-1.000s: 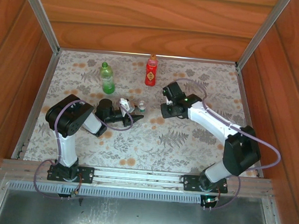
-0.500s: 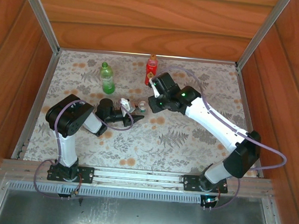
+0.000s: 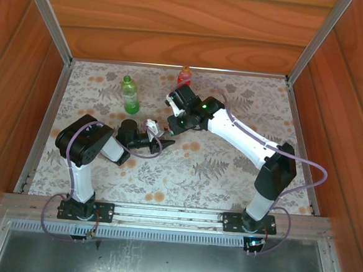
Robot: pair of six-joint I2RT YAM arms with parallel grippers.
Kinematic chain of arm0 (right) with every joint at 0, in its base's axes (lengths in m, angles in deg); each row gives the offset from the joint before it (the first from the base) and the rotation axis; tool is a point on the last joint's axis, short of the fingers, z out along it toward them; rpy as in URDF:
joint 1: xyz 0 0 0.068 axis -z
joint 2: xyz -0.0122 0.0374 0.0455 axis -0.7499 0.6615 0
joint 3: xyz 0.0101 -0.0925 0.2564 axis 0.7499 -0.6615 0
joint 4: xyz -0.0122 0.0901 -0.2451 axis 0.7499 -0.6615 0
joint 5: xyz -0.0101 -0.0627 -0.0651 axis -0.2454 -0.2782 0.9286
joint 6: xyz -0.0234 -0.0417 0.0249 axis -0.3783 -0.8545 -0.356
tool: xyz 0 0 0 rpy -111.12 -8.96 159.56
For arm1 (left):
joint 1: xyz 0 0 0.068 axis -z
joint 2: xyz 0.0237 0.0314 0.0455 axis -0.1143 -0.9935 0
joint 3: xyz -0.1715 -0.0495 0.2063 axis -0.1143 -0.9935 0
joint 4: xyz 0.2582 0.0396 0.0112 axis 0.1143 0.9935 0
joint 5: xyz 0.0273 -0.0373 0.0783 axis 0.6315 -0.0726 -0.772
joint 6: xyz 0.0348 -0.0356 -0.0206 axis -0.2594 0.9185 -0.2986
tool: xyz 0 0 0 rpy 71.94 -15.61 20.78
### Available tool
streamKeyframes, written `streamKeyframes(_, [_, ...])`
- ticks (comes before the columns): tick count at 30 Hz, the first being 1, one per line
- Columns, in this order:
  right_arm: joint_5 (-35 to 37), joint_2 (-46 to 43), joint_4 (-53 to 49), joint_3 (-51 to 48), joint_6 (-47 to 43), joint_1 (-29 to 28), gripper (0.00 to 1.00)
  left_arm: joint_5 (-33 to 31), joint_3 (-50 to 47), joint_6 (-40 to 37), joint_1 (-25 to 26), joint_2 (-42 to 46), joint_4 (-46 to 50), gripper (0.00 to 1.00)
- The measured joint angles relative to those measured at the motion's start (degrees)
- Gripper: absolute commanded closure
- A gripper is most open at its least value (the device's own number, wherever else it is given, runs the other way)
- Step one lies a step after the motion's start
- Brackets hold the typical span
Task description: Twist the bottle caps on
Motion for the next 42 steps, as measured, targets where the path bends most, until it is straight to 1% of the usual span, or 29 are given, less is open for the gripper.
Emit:
streamKeyframes(10, [0.2, 2.1, -1.4, 1.5, -0.3, 0.0, 0.59, 0.0, 0.0, 0.0, 0.0, 0.0, 0.0, 0.5])
streamKeyframes(17, [0.1, 4.0, -3.8, 4.3, -1.2, 0.0, 0.59, -0.1, 0.0, 0.0, 0.0, 0.0, 0.0, 0.5])
streamKeyframes(34, [0.0, 9.9, -13.8, 13.8, -1.4, 0.0, 0.62, 0.0, 0.0, 0.0, 0.0, 0.0, 0.0, 0.5])
streamKeyframes(42, [-0.2, 10.1, -14.0, 14.0, -0.5, 0.2, 0.61, 0.0, 0.0, -0.1, 0.1, 0.0, 0.0, 0.5])
